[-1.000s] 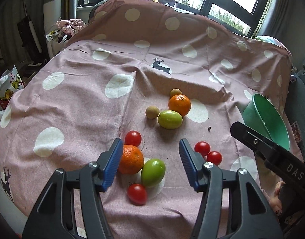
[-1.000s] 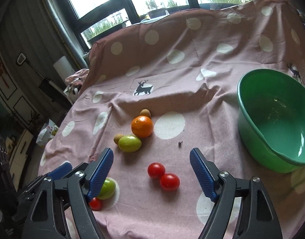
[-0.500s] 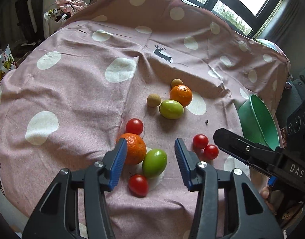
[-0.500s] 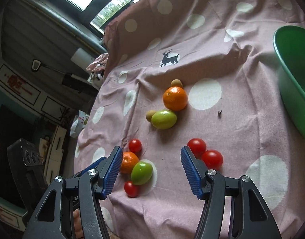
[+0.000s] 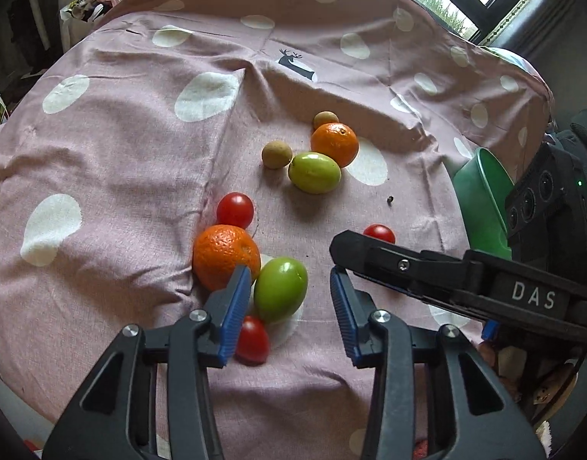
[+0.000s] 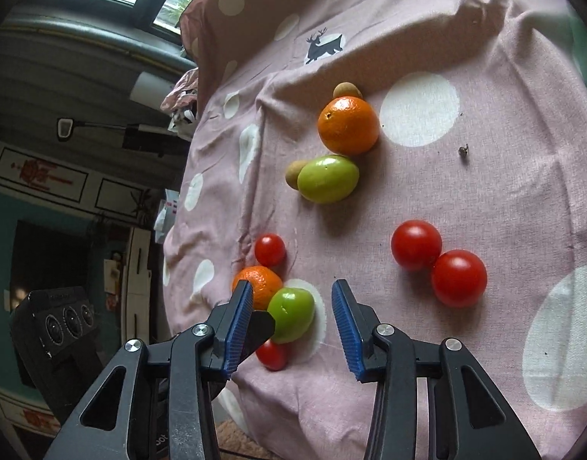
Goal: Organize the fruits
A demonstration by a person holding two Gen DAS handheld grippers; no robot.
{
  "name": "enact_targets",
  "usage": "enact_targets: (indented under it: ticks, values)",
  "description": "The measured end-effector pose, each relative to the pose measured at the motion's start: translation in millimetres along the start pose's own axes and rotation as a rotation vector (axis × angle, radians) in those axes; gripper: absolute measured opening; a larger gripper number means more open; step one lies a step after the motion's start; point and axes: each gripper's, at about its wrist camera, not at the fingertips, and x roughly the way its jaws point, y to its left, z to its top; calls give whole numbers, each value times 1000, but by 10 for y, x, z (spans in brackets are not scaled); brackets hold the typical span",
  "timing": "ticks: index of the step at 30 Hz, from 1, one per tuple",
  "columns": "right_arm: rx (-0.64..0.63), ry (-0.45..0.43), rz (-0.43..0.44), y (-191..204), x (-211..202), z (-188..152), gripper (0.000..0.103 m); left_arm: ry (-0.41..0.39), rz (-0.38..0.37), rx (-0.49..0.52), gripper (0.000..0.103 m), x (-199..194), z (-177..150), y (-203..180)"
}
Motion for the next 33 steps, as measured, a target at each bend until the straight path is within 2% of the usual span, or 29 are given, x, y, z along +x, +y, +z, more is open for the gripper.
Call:
enact_targets:
  ticks: [6, 18, 24, 29, 33]
  values:
    - [24, 42, 24, -40, 119, 1, 45, 37, -13, 5, 42, 85, -15, -47]
    - [58, 94, 45, -108, 217, -30, 46, 52, 11, 36, 41, 165, -38, -58]
    - [49, 110, 30, -93, 274, -53, 46, 92, 29, 42, 42, 275, -53, -78]
    - [33, 98, 15, -79, 254, -65, 45, 80, 42, 62, 41, 269, -71, -102]
    - [23, 83, -14, -61, 248, -65, 41, 71, 47, 72, 40, 286, -80, -135]
